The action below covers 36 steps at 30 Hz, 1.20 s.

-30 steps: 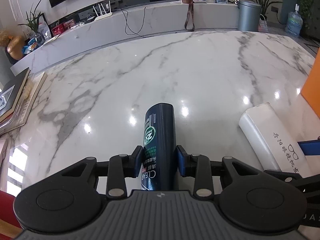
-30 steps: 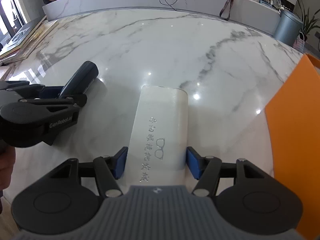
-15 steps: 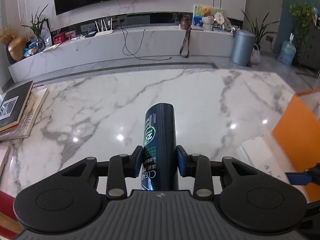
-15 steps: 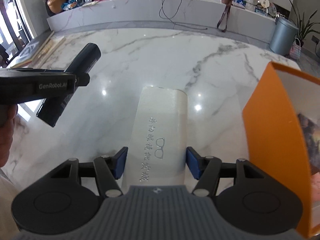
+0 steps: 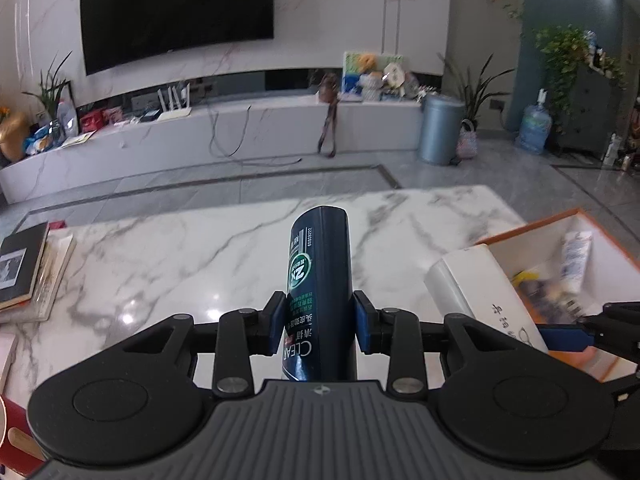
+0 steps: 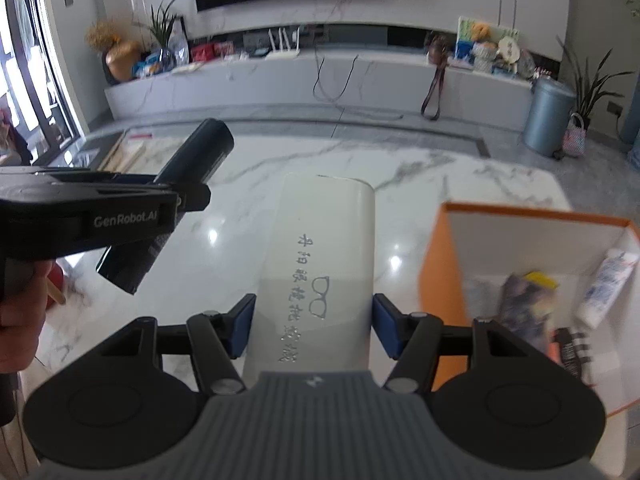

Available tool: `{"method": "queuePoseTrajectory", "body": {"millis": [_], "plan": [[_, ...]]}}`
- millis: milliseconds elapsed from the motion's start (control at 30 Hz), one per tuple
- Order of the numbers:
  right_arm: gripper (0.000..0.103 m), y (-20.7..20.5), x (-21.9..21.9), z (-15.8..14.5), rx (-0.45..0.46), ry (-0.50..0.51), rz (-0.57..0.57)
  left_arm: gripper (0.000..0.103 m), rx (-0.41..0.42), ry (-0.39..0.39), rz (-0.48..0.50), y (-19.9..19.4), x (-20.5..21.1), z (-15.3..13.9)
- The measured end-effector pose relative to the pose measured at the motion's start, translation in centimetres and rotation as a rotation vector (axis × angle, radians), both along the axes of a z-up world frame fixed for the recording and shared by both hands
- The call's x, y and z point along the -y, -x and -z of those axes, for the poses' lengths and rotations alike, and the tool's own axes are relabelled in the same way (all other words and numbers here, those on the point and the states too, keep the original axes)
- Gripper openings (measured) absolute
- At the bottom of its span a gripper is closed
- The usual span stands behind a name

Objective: Organize rigid objects
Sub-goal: 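Carry the spray can and white box over the orange box with both grippers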

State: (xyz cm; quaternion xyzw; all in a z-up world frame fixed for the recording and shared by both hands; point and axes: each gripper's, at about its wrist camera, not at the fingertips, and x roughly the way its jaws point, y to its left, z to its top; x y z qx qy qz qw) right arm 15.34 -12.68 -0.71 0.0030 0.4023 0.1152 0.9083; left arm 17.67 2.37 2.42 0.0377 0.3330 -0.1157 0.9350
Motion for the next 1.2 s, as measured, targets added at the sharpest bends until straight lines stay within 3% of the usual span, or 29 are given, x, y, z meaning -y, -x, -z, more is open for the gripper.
{"method": "queuePoseTrajectory", "body": {"millis": [300,567,900,1200], "plan": [[0.062,1.7,6.7,-4.5,0.099,0.001,0.044,0.039,0.028,0.058,0.109,0.8,6.4,-3.1],[0.062,2.2,13.5,-6.4,0.142,0.052,0.102,0.039,0.0,0.091,0.201,-0.1,13.1,-3.2],[0.062,0.9,20.4,-5.3,0.129,0.115,0.166,0.039,-0.088,0.119,0.276,-2.1,19.0,-1.1],[0.062,-1.8,24.6,-2.1,0.066,0.155,0.181,0.039,-0.201,0.116,0.267,-4.1,22.3,2.4]]}}
